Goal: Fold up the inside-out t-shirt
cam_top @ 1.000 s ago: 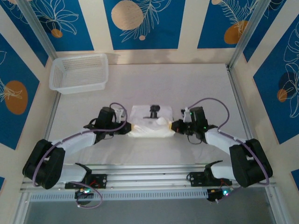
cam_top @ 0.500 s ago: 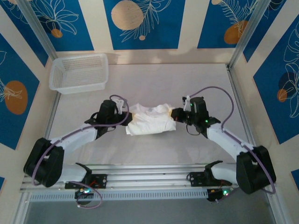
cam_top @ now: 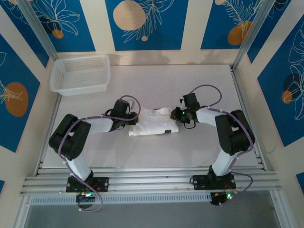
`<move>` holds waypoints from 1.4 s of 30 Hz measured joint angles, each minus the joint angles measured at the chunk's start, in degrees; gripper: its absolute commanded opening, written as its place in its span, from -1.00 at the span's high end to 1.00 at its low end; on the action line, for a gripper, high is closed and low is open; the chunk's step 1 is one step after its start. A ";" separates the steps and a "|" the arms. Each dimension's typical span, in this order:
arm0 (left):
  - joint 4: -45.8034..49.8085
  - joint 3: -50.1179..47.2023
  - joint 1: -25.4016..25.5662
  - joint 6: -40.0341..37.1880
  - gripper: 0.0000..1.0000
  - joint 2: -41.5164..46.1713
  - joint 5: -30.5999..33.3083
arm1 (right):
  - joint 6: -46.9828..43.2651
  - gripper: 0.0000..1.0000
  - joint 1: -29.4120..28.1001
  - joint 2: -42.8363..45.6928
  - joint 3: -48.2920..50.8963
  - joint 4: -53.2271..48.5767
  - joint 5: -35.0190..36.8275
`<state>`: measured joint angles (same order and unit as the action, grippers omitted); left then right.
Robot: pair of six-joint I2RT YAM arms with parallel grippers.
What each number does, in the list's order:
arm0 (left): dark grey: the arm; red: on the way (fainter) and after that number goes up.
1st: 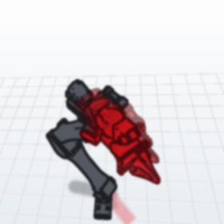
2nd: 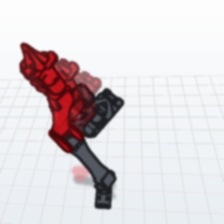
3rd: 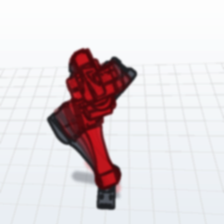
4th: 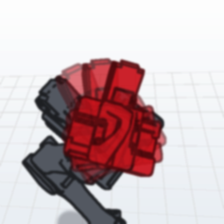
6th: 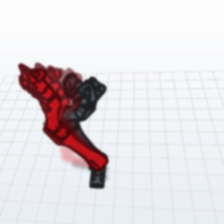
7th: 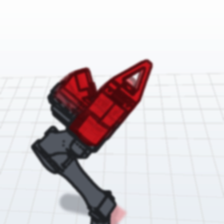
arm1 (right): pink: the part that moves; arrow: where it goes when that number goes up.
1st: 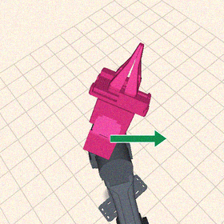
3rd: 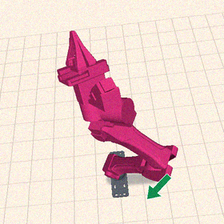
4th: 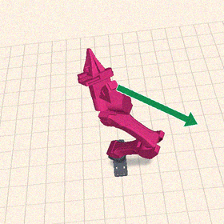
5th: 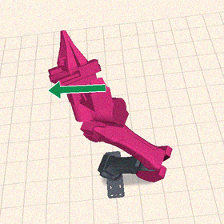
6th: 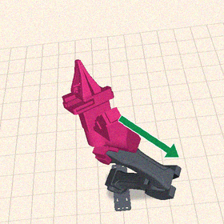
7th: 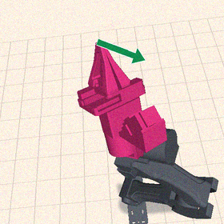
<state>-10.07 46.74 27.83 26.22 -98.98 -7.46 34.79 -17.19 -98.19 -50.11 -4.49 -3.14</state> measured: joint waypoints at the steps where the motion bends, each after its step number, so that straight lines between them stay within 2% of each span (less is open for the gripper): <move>1: 0.17 -0.02 -0.13 0.20 0.07 0.20 0.07 | -0.09 -0.10 0.04 1.09 0.37 0.00 0.33; 5: 4.83 -0.24 -0.61 -0.26 -0.12 5.90 1.70 | -0.04 -0.10 0.09 11.23 2.36 -1.88 2.05; 9: 9.64 -0.24 -0.39 -0.83 -0.13 17.73 2.67 | 0.13 -0.05 -1.97 23.67 2.43 -2.58 4.96; 12: 9.35 -0.22 2.03 0.17 -0.12 21.99 2.51 | 0.79 -0.01 -6.54 26.38 3.02 -0.87 5.79; 15: 8.92 0.00 7.10 1.75 -0.08 18.60 1.77 | 1.70 0.08 -10.86 20.65 3.08 0.24 7.23; 17: 8.85 0.02 9.07 2.73 -0.04 14.10 1.53 | 2.05 0.11 -11.45 14.27 3.10 0.46 8.37; 20: 8.87 -0.33 8.83 4.31 -0.09 7.48 1.53 | 2.05 0.11 -10.86 5.88 3.10 -1.09 9.27; 22: 9.11 -1.09 8.22 5.16 -0.16 6.25 1.55 | 1.84 0.07 -10.71 4.92 3.04 -2.54 9.46; 28: 10.01 -1.73 6.21 6.80 -0.25 11.37 1.99 | 2.25 -0.02 -9.75 18.40 3.21 -5.16 9.86; 32: 8.55 -2.64 1.75 9.79 -0.24 11.96 0.48 | 6.01 -0.03 -4.66 28.59 6.29 -3.65 8.50; 37: 4.63 -1.68 1.55 13.44 -0.16 3.93 -5.11 | 11.41 -0.03 -1.18 36.74 12.09 -6.29 7.58; 39: 2.19 0.24 2.89 15.32 -0.14 -0.04 -7.23 | 13.38 -0.03 -0.70 39.56 12.63 -8.55 7.45; 42: 1.27 8.41 6.95 17.18 -0.12 -5.73 -7.74 | 16.52 -0.03 1.40 43.98 12.63 -12.35 7.50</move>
<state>-8.80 55.16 34.79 43.40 -104.71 -15.20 51.31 -15.79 -54.22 -37.47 -16.84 4.36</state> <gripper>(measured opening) 0.568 0.514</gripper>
